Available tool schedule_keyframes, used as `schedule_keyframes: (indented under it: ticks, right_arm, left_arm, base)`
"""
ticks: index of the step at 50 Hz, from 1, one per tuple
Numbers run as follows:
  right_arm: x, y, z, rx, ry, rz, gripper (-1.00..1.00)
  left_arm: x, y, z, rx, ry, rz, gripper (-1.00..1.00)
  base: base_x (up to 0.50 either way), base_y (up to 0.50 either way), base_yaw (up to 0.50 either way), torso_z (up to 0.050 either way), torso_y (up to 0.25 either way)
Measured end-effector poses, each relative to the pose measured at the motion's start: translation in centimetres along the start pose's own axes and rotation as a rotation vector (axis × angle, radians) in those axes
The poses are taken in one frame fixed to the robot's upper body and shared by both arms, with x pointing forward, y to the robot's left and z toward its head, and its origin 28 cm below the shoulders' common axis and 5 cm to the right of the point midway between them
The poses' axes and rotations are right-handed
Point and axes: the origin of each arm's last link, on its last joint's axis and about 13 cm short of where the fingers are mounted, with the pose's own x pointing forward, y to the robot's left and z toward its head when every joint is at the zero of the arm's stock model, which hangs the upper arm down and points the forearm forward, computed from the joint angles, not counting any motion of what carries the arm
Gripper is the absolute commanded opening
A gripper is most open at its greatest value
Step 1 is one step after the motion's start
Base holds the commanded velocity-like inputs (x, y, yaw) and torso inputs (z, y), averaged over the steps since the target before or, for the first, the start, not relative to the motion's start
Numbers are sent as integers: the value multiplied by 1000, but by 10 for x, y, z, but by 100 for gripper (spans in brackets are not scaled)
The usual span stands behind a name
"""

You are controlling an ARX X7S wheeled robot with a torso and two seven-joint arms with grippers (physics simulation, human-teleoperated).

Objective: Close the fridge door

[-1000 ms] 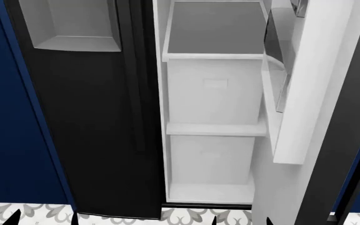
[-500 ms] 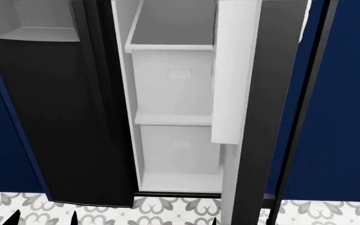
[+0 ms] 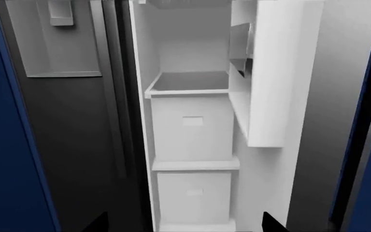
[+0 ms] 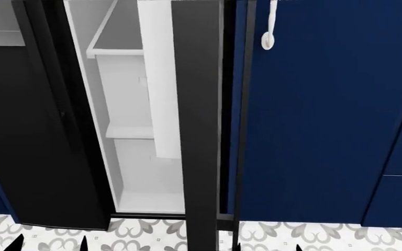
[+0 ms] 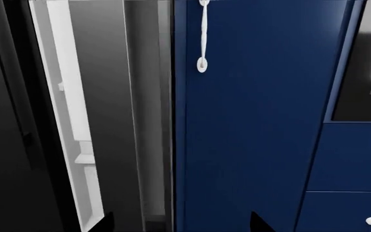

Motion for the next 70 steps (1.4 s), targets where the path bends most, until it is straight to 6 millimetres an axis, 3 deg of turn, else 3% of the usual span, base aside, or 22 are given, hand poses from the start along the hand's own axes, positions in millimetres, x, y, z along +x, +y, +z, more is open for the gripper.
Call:
schedule_keyframes:
  ticks: [58,70]
  right_arm:
    - [-1,0,0,-4,1,5,100]
    - [0,1,0,-33,-12,0,100]
  left_arm:
    - [-1,-1,0,2,5,-6,100]
    - [-1,-2,0,3,5,-8,100]
  base:
    - [0,-496,0,0,0]
    - [0,-2,0,0,0]
